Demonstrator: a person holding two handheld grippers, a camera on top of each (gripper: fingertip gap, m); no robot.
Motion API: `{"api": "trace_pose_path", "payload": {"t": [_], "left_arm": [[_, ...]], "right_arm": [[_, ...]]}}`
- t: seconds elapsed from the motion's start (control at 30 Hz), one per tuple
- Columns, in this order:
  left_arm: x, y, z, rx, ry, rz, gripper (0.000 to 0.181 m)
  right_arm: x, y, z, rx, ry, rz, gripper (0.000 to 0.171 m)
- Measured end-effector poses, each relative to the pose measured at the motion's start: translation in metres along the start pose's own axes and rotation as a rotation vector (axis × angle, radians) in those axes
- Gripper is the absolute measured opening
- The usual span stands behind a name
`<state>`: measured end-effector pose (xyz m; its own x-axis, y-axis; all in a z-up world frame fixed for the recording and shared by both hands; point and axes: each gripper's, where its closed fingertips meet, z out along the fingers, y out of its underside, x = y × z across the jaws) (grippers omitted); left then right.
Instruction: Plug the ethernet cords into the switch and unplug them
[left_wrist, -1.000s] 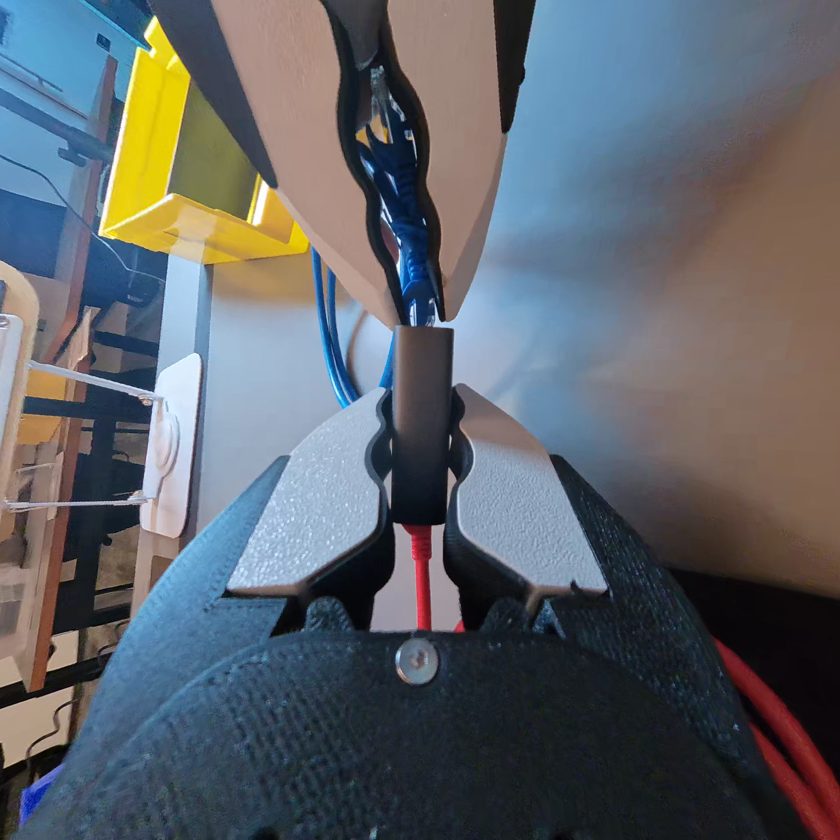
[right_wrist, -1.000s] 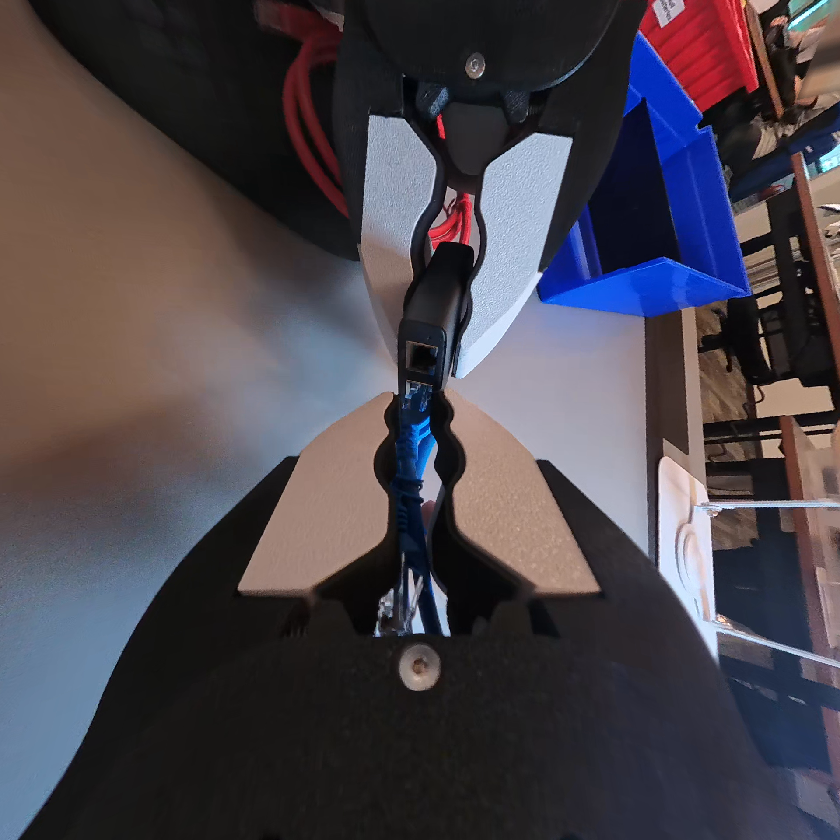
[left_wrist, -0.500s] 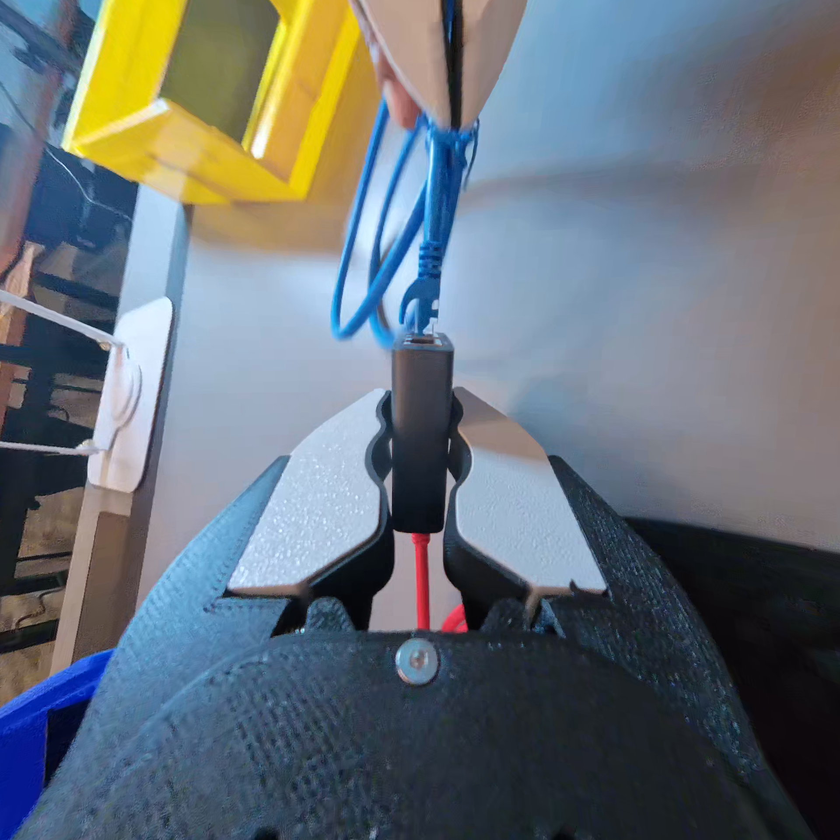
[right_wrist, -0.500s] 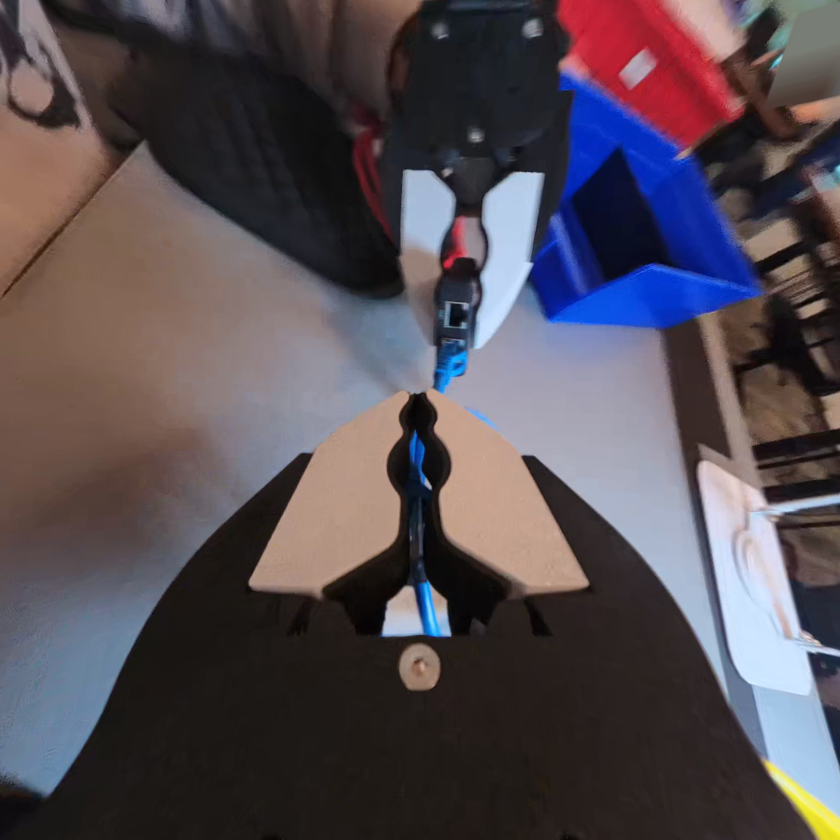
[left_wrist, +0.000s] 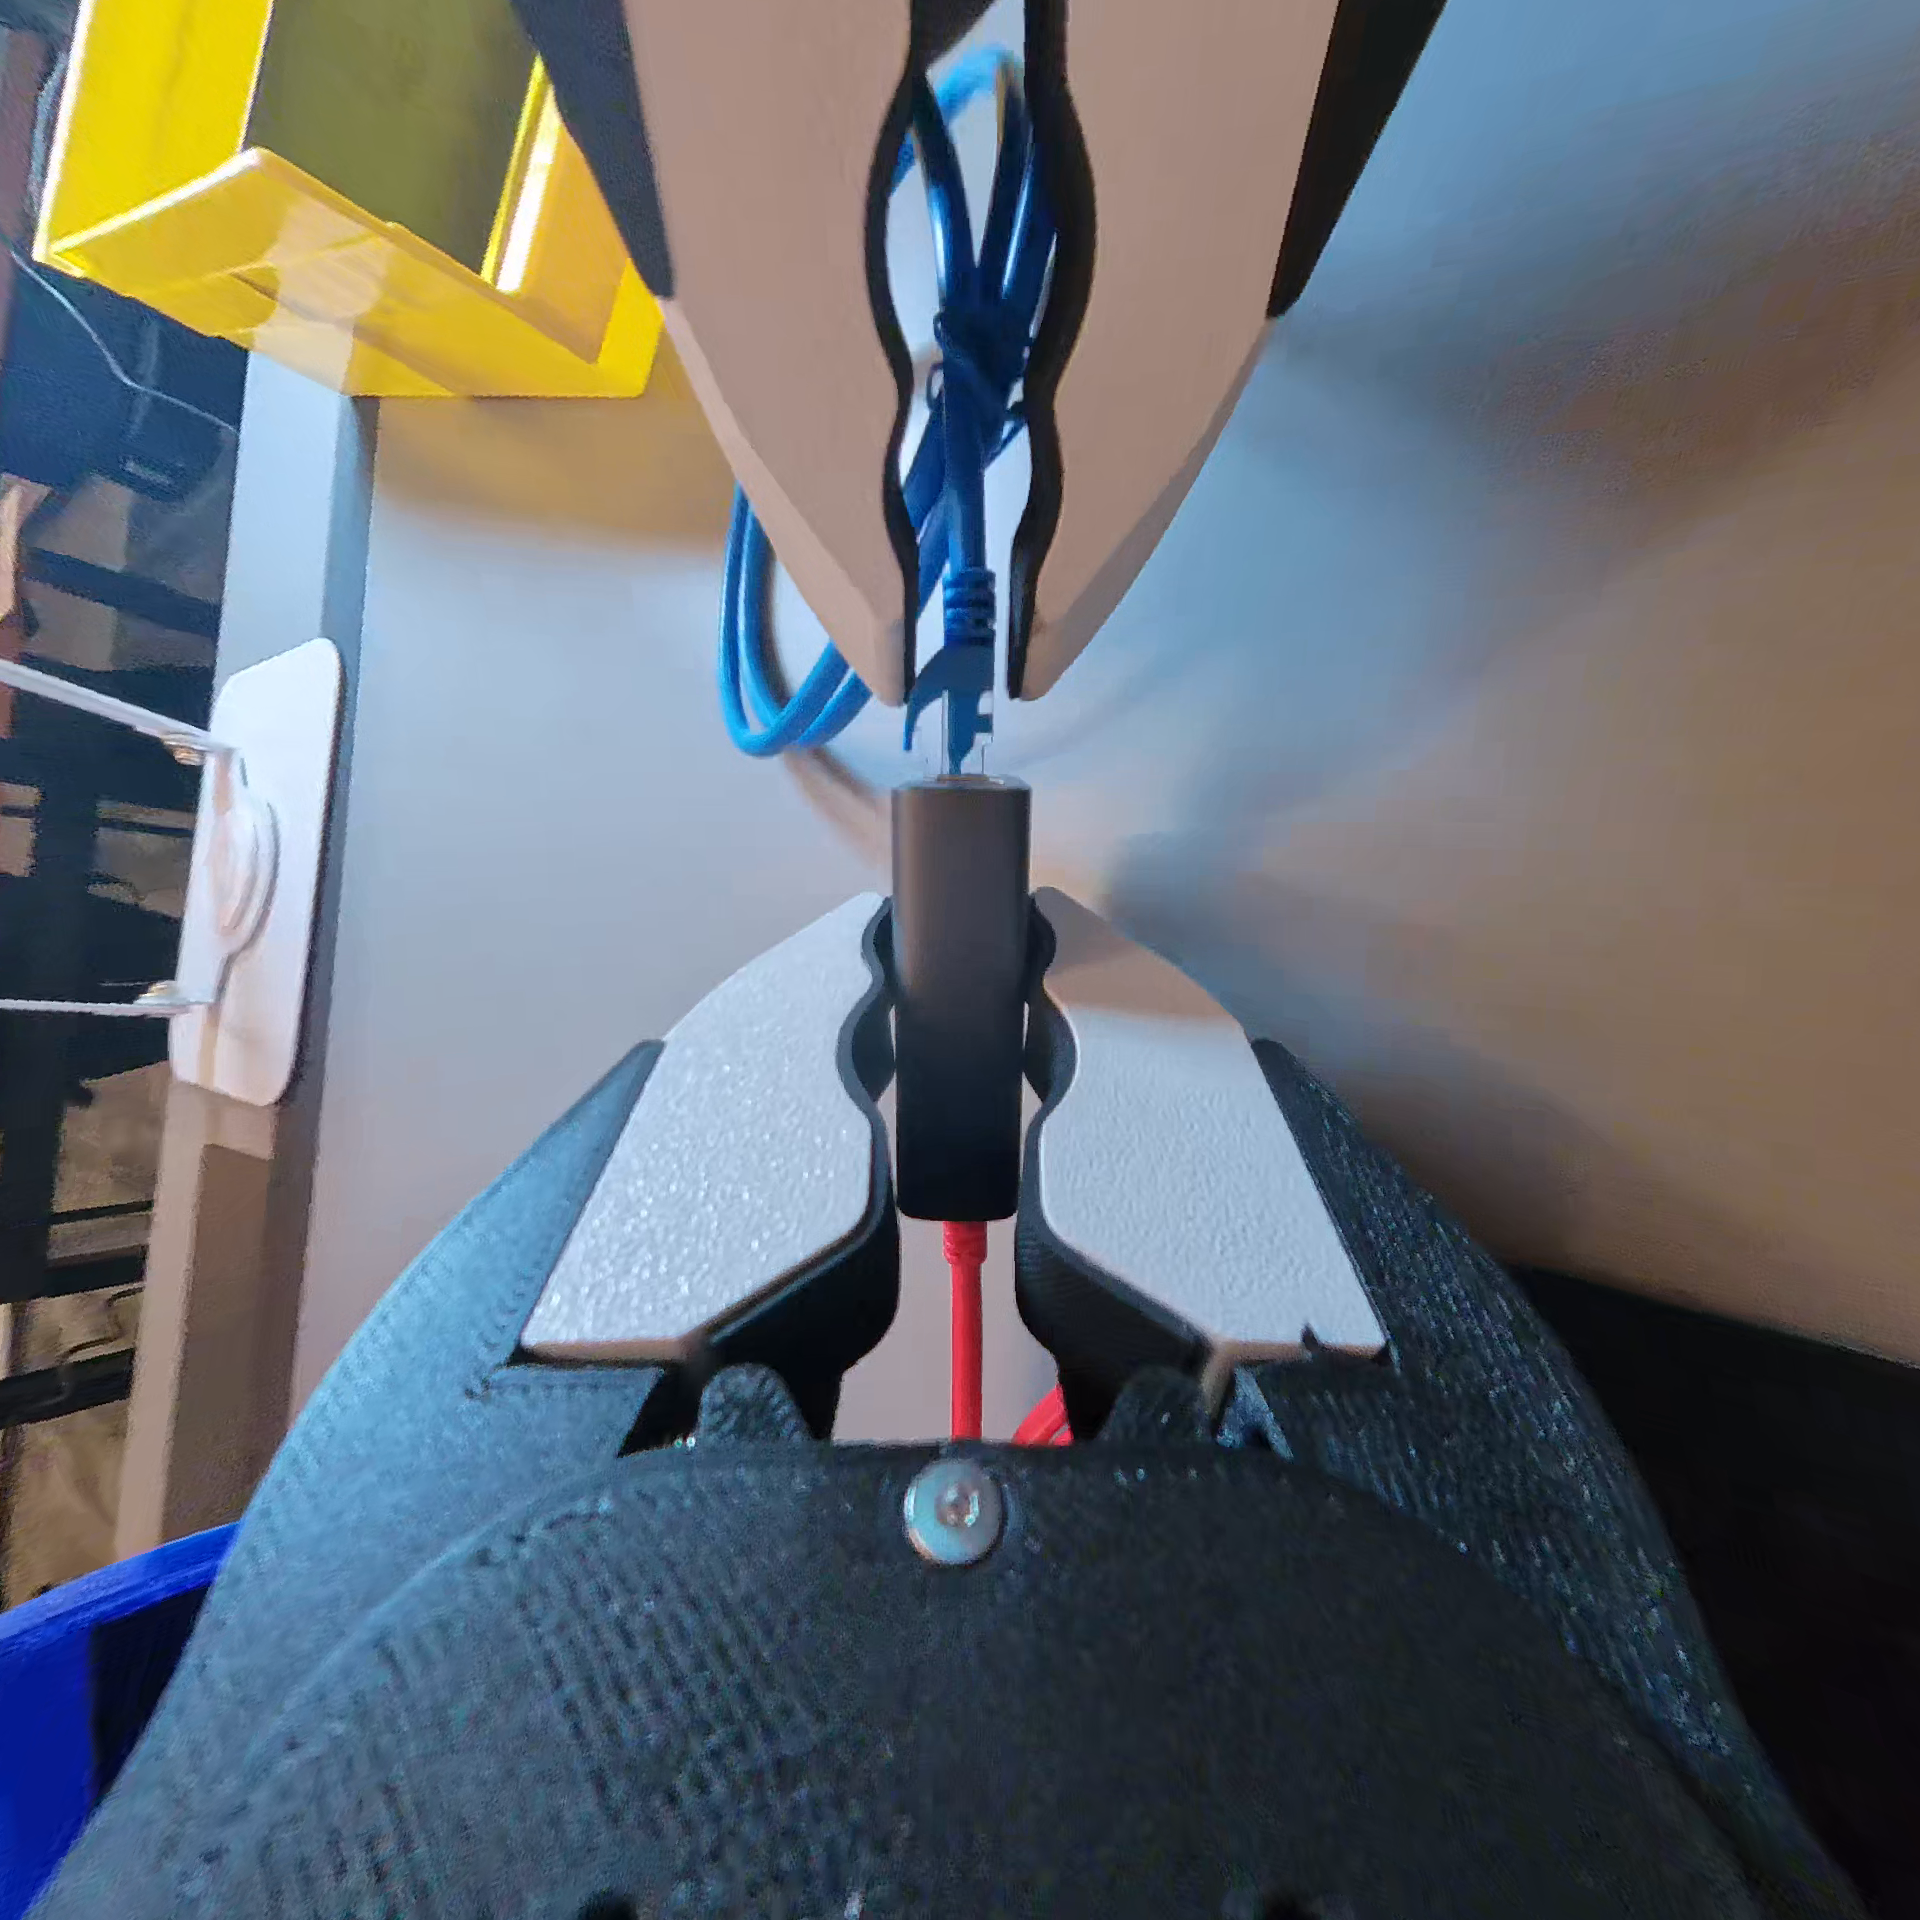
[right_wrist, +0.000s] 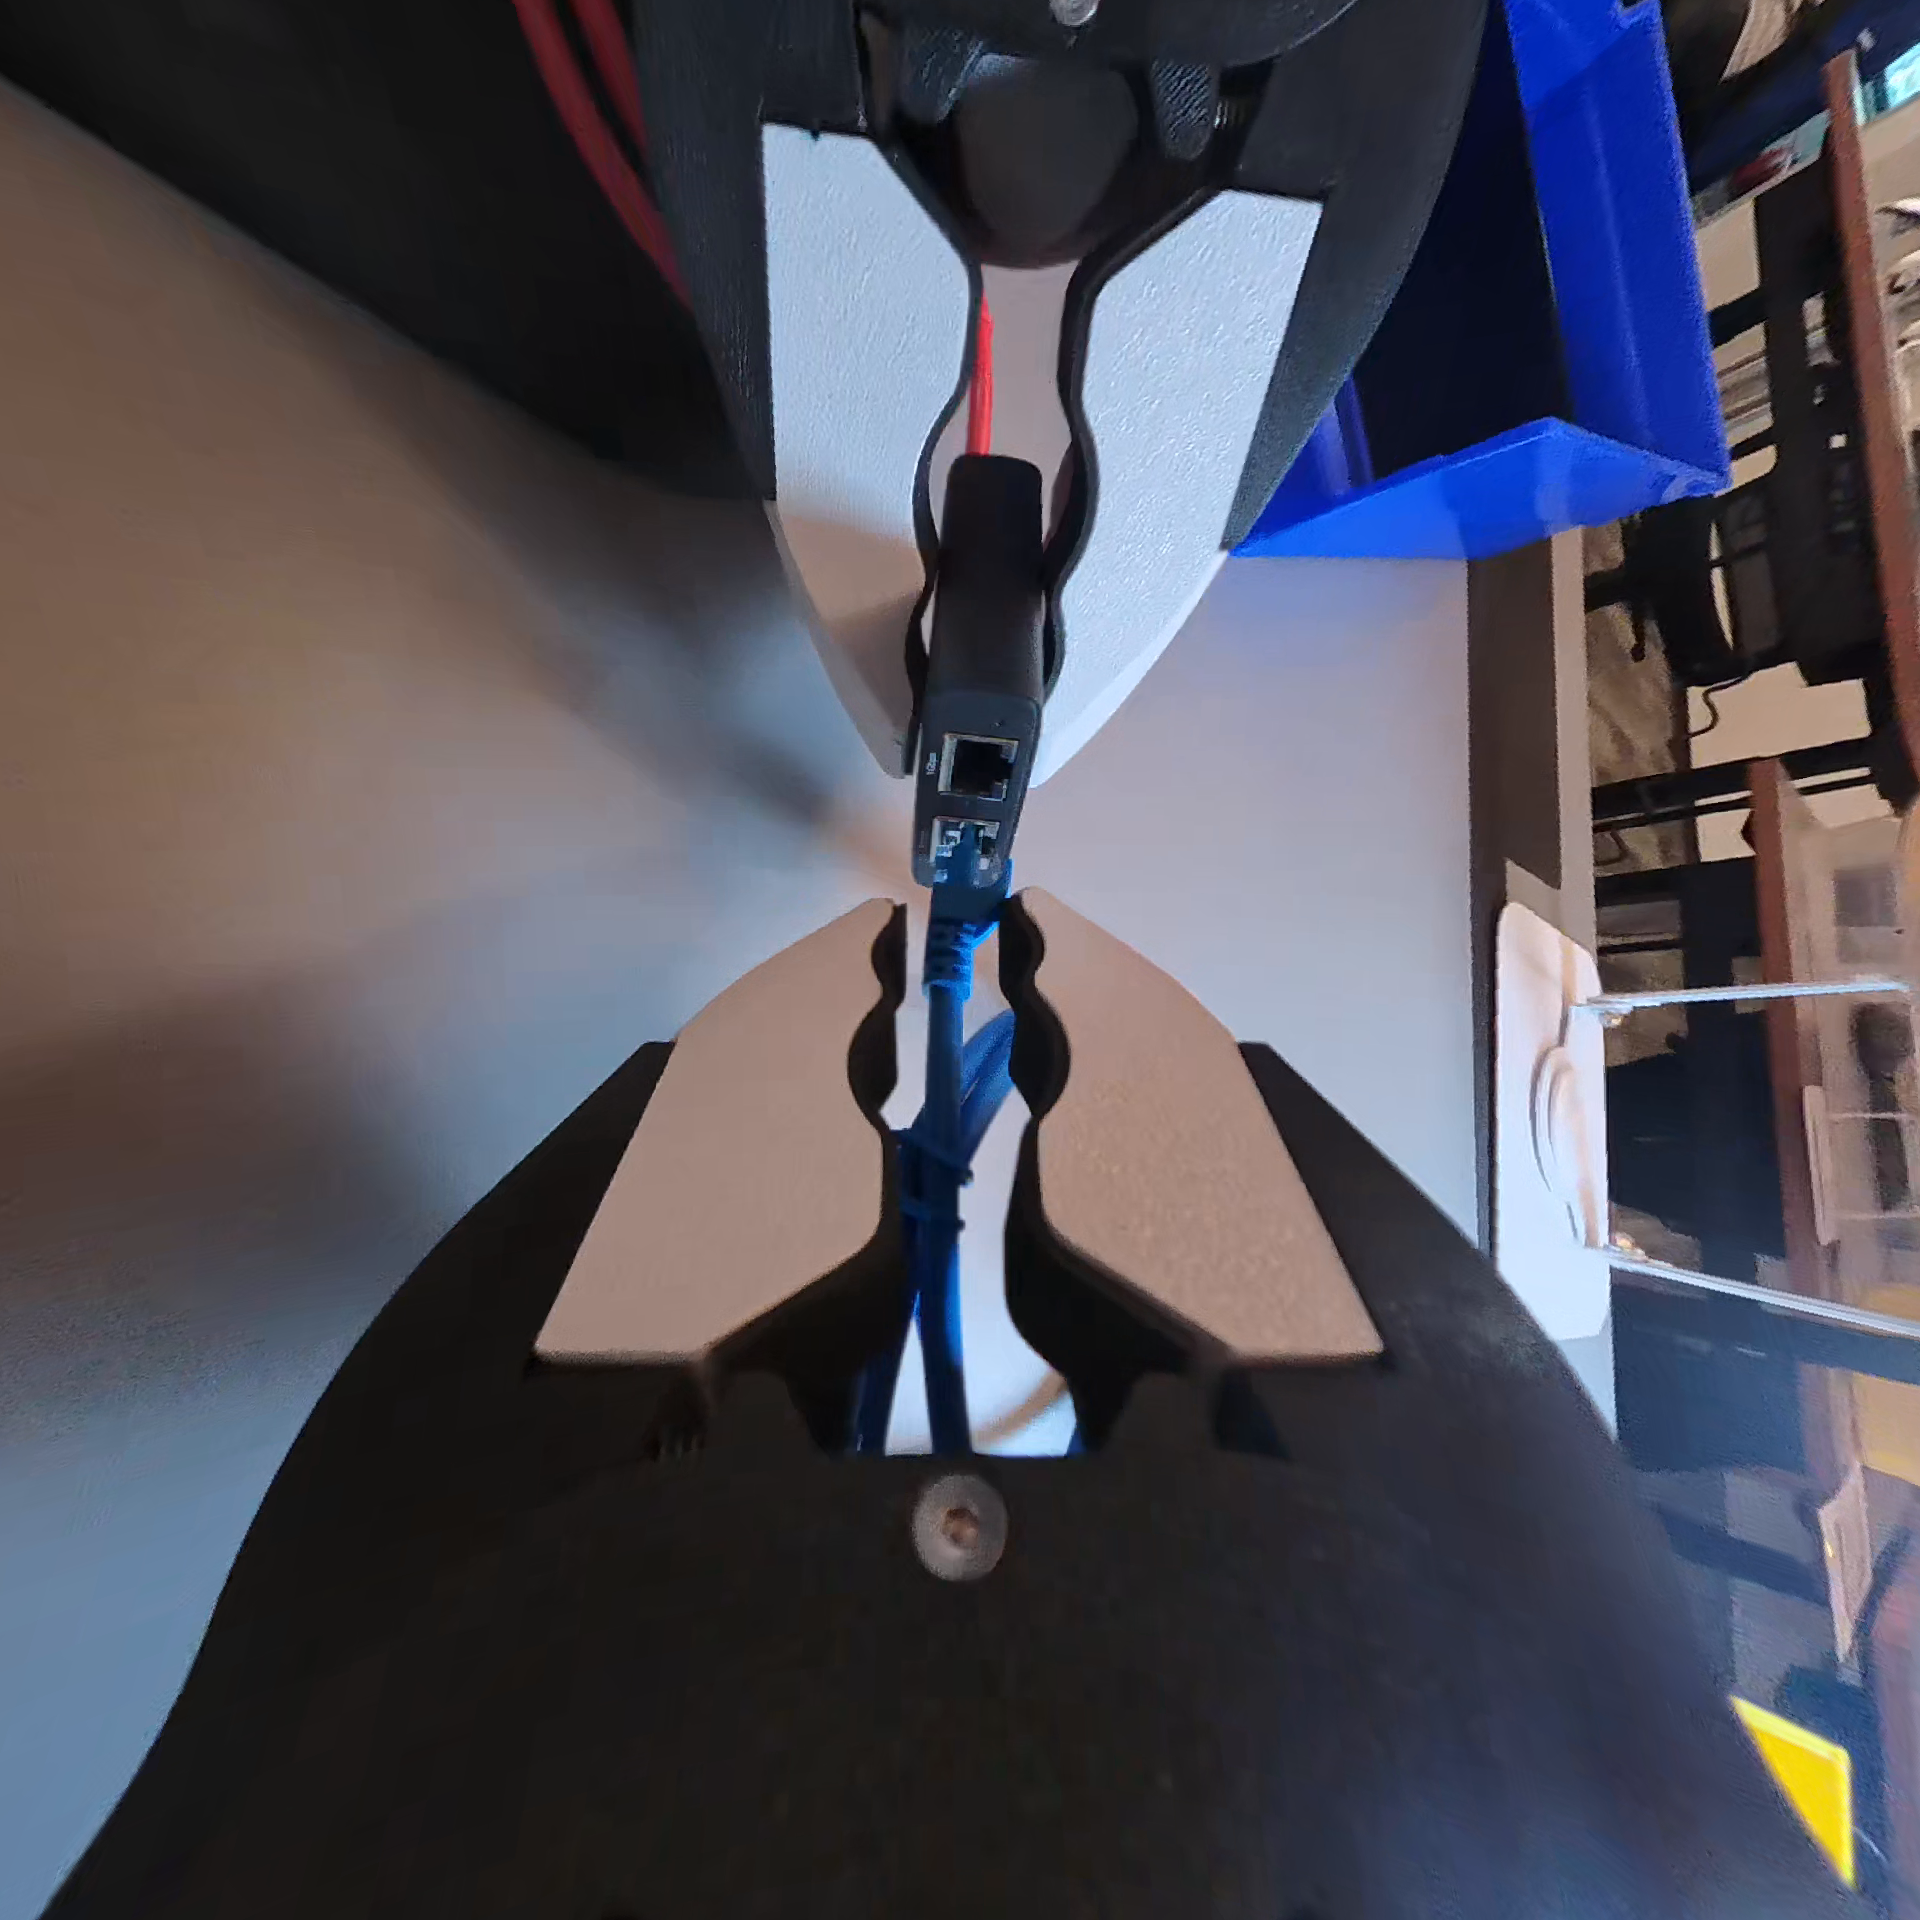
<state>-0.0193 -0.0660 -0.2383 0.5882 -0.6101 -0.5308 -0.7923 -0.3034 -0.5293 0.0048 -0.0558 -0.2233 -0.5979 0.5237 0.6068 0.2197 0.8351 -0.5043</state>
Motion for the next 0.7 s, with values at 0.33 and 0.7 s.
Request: {"api": "trace_pose_path", "payload": {"t": [0.33, 0.7], "left_arm": [[0.006, -0.008, -0.008, 0.09, 0.071, -0.033, 0.021], [0.006, 0.0, 0.002, -0.026, 0.007, 0.047, 0.021]], "right_arm": [[-0.001, -0.006, -0.002, 0.09, -0.021, 0.004, 0.014], [-0.005, 0.004, 0.005, 0.017, -0.068, -0.011, 0.015]]}}
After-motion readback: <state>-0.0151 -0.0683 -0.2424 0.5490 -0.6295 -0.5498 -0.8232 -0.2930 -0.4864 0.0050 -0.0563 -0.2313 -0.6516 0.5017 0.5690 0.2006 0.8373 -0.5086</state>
